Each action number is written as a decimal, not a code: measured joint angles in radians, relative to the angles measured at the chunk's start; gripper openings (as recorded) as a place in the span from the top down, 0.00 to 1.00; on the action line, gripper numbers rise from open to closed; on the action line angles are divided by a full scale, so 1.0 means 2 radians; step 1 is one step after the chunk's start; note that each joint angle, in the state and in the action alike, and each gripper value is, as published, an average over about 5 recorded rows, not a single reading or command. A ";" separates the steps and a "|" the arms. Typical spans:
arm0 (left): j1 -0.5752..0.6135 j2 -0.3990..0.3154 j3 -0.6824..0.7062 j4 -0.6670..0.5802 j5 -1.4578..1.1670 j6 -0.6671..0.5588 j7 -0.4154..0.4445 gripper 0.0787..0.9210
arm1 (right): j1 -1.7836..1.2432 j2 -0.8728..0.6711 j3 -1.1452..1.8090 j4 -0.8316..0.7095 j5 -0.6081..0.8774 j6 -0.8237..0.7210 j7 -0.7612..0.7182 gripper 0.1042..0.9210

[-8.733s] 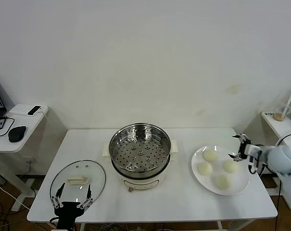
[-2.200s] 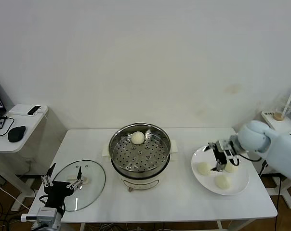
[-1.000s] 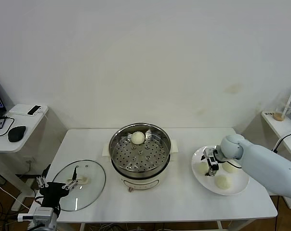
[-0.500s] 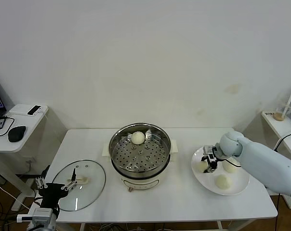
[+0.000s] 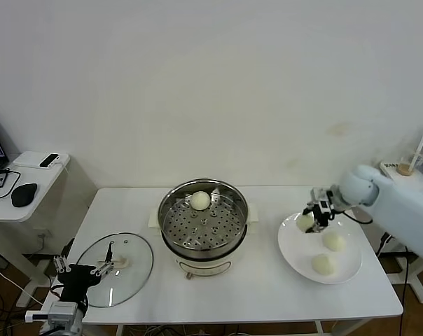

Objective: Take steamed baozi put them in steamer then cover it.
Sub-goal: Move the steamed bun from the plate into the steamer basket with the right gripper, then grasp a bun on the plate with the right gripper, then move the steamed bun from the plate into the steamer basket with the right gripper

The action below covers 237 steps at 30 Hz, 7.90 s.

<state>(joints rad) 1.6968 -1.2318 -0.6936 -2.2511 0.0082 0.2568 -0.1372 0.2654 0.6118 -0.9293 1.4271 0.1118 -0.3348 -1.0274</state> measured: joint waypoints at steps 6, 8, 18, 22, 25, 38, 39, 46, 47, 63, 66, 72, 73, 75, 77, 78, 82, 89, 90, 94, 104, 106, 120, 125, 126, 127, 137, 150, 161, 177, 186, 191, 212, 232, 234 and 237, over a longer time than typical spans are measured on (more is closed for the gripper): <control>-0.005 0.000 0.002 0.002 -0.001 0.001 0.000 0.12 | 0.086 0.035 -0.052 0.018 0.057 -0.020 0.013 0.41; -0.006 -0.001 0.002 0.002 -0.001 0.001 0.000 0.12 | 0.106 0.053 -0.063 0.020 0.078 -0.028 0.019 0.41; -0.008 -0.003 -0.004 0.005 -0.004 0.001 0.000 0.12 | 0.130 0.168 -0.087 0.000 0.149 -0.066 0.050 0.40; -0.008 -0.007 -0.004 0.003 -0.003 0.002 0.000 0.12 | 0.116 0.216 -0.088 -0.020 0.161 -0.073 0.058 0.40; -0.008 -0.009 -0.006 0.001 -0.002 0.003 0.000 0.12 | 0.105 0.251 -0.089 -0.039 0.166 -0.076 0.061 0.40; -0.006 -0.016 -0.012 -0.005 -0.003 0.002 -0.001 0.12 | 0.063 0.363 -0.100 -0.123 0.162 -0.081 0.067 0.40; -0.006 -0.016 -0.012 -0.005 -0.003 0.002 -0.001 0.12 | 0.062 0.368 -0.100 -0.128 0.162 -0.081 0.068 0.40; -0.008 -0.017 -0.013 -0.002 -0.004 0.001 -0.001 0.12 | 0.054 0.398 -0.103 -0.160 0.153 -0.084 0.066 0.40; -0.008 -0.017 -0.013 -0.002 -0.004 0.001 -0.001 0.12 | 0.053 0.400 -0.104 -0.163 0.152 -0.084 0.066 0.40; -0.010 -0.014 -0.013 -0.003 -0.008 0.000 -0.001 0.12 | 0.076 0.381 -0.106 -0.153 0.125 -0.064 0.027 0.12; -0.011 -0.011 -0.014 -0.005 -0.010 0.000 -0.001 0.12 | 0.091 0.357 -0.107 -0.136 0.118 -0.054 0.011 0.12; -0.010 -0.007 -0.018 -0.005 -0.015 0.001 0.000 0.12 | 0.127 0.287 -0.112 -0.090 0.104 -0.032 -0.020 0.12; -0.009 -0.007 -0.018 -0.005 -0.015 0.001 0.000 0.12 | 0.132 0.272 -0.114 -0.081 0.102 -0.029 -0.025 0.12; -0.008 -0.006 -0.017 -0.006 -0.015 0.001 0.000 0.12 | 0.140 0.242 -0.117 -0.061 0.095 -0.021 -0.034 0.12; -0.007 -0.006 -0.015 -0.008 -0.015 0.001 0.000 0.12 | 0.143 0.209 -0.118 -0.040 0.085 -0.014 -0.042 0.12; -0.007 -0.006 -0.014 -0.009 -0.015 0.001 0.000 0.12 | 0.144 0.191 -0.117 -0.030 0.080 -0.010 -0.045 0.12; -0.006 -0.003 -0.009 -0.013 -0.012 0.001 0.000 0.12 | 0.132 0.116 -0.105 0.012 0.057 0.003 -0.056 0.12; 0.000 0.003 -0.007 -0.014 -0.010 0.002 0.001 0.12 | 0.045 -0.003 -0.033 0.070 -0.002 0.030 -0.063 0.12; 0.001 0.004 -0.007 -0.014 -0.010 0.002 0.001 0.12 | 0.028 -0.017 -0.020 0.075 -0.010 0.034 -0.063 0.12; 0.005 0.004 -0.008 -0.015 -0.008 0.001 0.001 0.12 | -0.043 -0.066 0.034 0.089 -0.044 0.049 -0.061 0.12; 0.013 -0.001 -0.006 -0.013 0.000 0.000 0.000 0.12 | -0.205 -0.112 0.155 0.074 -0.108 0.069 -0.050 0.12; 0.014 0.000 -0.008 -0.012 0.000 0.000 0.000 0.12 | -0.232 -0.112 0.175 0.069 -0.116 0.069 -0.049 0.12; 0.014 -0.002 -0.012 -0.005 -0.001 0.000 0.000 0.12 | -0.331 -0.093 0.243 0.033 -0.150 0.069 -0.035 0.12; 0.012 -0.002 -0.012 -0.003 -0.001 0.000 0.000 0.12 | -0.337 -0.078 0.248 0.019 -0.155 0.066 -0.030 0.12; 0.012 -0.002 -0.013 -0.003 -0.001 0.000 0.000 0.12 | -0.337 -0.075 0.248 0.016 -0.156 0.066 -0.028 0.12; 0.012 -0.002 -0.014 -0.003 -0.001 0.000 0.000 0.12 | -0.337 -0.072 0.247 0.012 -0.157 0.066 -0.027 0.12; 0.012 -0.005 -0.016 0.001 -0.001 -0.001 0.000 0.12 | -0.325 -0.042 0.239 -0.015 -0.157 0.059 -0.024 0.20; 0.011 -0.006 -0.017 0.002 -0.001 -0.001 0.000 0.12 | -0.311 -0.031 0.229 -0.027 -0.158 0.048 -0.034 0.41; 0.010 -0.003 -0.017 0.001 -0.001 -0.001 0.000 0.12 | -0.279 -0.050 0.231 -0.013 -0.141 0.049 -0.058 0.42; 0.003 -0.004 -0.009 0.001 0.001 -0.001 -0.001 0.12 | -0.055 -0.028 0.099 -0.002 -0.049 0.033 -0.060 0.41; 0.008 -0.009 -0.018 -0.001 0.001 -0.001 -0.002 0.12 | 0.080 0.067 -0.004 -0.010 0.016 0.028 -0.040 0.41; 0.011 -0.014 -0.027 -0.001 0.001 -0.001 -0.002 0.12 | 0.111 0.125 -0.043 -0.008 0.034 0.036 -0.023 0.41; 0.020 -0.032 -0.059 -0.019 -0.001 -0.002 -0.002 0.12 | 0.096 0.269 -0.141 -0.002 -0.049 0.173 0.027 0.41; 0.016 -0.033 -0.061 -0.016 -0.003 -0.002 -0.002 0.12 | 0.088 0.289 -0.166 0.009 -0.103 0.262 0.016 0.27; 0.016 -0.033 -0.061 -0.015 -0.003 -0.002 -0.002 0.12 | 0.091 0.287 -0.166 0.011 -0.102 0.265 0.015 0.20; 0.016 -0.032 -0.061 -0.015 -0.004 -0.002 -0.002 0.12 | 0.098 0.283 -0.165 0.013 -0.098 0.270 0.013 0.14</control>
<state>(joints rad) 1.7284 -1.2949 -0.8163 -2.2811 0.0009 0.2518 -0.1410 0.4607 1.1769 -1.2602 1.4530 -0.0839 0.2044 -1.0010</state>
